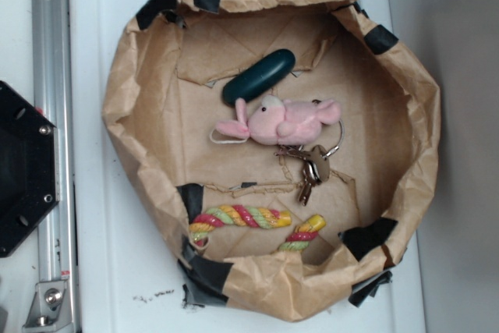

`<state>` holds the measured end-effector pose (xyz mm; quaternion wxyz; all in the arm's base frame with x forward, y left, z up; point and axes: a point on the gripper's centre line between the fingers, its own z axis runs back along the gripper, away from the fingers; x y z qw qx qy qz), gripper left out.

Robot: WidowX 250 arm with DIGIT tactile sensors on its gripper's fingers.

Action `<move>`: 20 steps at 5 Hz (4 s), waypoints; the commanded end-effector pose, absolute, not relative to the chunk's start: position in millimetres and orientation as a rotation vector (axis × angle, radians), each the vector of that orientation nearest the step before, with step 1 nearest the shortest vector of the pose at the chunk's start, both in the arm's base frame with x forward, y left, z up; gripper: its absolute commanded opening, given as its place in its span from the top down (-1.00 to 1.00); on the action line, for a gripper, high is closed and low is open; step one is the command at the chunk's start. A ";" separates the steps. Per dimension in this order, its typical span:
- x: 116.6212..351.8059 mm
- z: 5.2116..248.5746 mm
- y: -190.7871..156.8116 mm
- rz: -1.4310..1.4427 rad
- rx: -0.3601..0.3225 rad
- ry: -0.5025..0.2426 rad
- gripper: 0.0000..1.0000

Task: Grab the multicolored rope.

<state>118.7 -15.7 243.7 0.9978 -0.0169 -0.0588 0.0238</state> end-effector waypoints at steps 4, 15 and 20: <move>219.5 151.3 13.2 0.526 -0.064 0.047 -1.00; 227.9 21.5 -38.9 0.237 -0.027 0.081 1.00; 254.0 119.8 -4.9 0.114 -0.078 -0.244 1.00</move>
